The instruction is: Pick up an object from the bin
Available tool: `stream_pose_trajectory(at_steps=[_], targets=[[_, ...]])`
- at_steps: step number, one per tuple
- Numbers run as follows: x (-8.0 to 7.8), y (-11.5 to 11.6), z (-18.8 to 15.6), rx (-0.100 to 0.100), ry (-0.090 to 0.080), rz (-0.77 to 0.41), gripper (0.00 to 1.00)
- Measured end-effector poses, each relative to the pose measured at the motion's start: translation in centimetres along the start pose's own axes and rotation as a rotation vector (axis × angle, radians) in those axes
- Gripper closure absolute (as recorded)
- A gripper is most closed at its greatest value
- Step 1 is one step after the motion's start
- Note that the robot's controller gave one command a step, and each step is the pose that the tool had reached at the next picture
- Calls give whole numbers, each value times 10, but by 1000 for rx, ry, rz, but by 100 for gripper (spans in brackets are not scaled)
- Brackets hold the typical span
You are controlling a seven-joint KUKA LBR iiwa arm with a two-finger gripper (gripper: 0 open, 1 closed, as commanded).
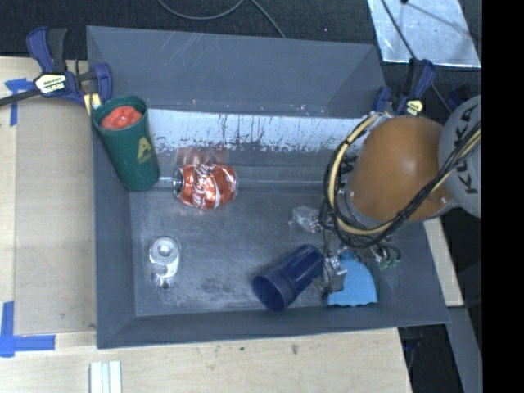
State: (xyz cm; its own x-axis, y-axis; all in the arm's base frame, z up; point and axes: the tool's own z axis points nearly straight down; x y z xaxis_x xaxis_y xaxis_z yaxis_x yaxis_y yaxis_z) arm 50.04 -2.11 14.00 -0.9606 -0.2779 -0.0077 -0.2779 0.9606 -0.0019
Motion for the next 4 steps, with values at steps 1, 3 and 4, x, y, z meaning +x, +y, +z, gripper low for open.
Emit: stream_pose_trajectory(at_steps=[1,3,4], targets=[[-15,-7,61,1,-4,-29,0],[-27,-10,80,5,-31,-61,100],[-26,-9,76,5,-27,-63,100]])
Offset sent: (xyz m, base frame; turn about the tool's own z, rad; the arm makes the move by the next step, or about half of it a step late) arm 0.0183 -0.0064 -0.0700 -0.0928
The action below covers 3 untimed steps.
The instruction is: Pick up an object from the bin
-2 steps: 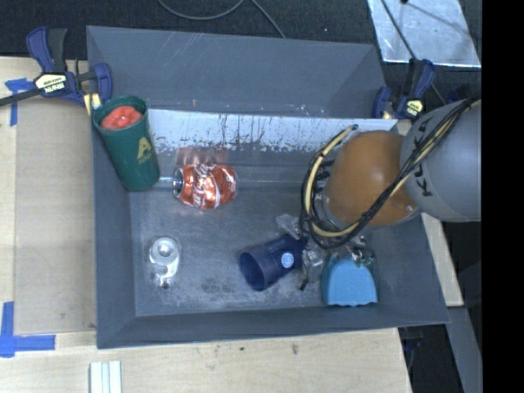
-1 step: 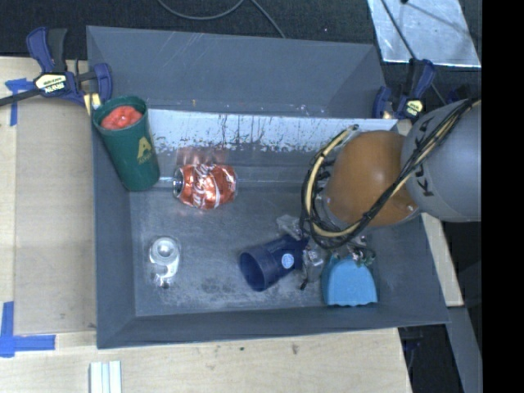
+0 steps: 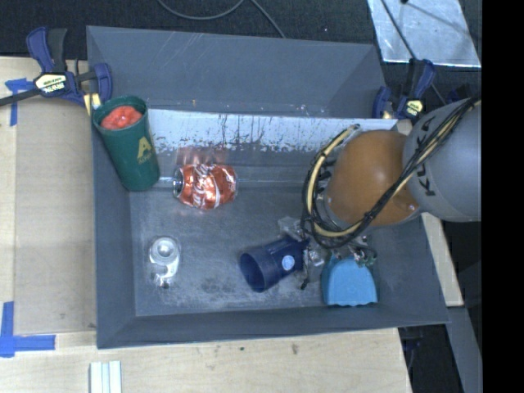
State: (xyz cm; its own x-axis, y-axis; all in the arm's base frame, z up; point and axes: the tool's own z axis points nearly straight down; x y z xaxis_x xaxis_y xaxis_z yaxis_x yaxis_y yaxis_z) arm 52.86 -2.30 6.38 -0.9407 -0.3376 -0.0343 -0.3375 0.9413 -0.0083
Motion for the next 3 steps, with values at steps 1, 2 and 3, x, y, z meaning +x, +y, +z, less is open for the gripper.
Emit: stream_pose_trajectory(at_steps=[1,2,3], targets=[[3,0,-12,-2,9,1,100],[1,0,-25,-1,5,3,100],[1,0,-36,-2,6,3,100]])
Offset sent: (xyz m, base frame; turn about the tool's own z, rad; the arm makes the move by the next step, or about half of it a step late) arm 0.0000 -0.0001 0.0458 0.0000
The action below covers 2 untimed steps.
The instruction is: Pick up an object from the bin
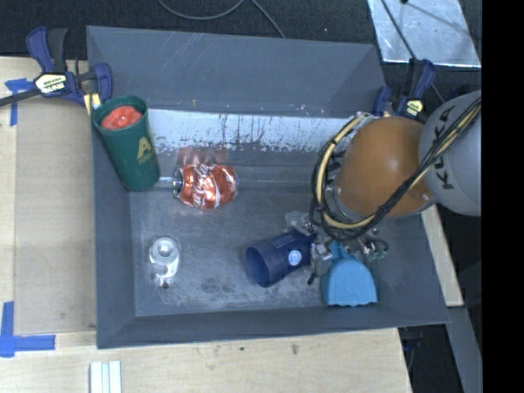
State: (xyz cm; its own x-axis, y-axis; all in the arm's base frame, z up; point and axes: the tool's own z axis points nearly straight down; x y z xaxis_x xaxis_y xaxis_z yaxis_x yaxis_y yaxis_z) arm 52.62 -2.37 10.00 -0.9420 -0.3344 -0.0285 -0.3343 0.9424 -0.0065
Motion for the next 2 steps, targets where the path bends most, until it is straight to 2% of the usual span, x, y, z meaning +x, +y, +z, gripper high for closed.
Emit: stream_pose_trajectory(at_steps=[2], targets=[[-1,0,-27,0,0,2,100]])
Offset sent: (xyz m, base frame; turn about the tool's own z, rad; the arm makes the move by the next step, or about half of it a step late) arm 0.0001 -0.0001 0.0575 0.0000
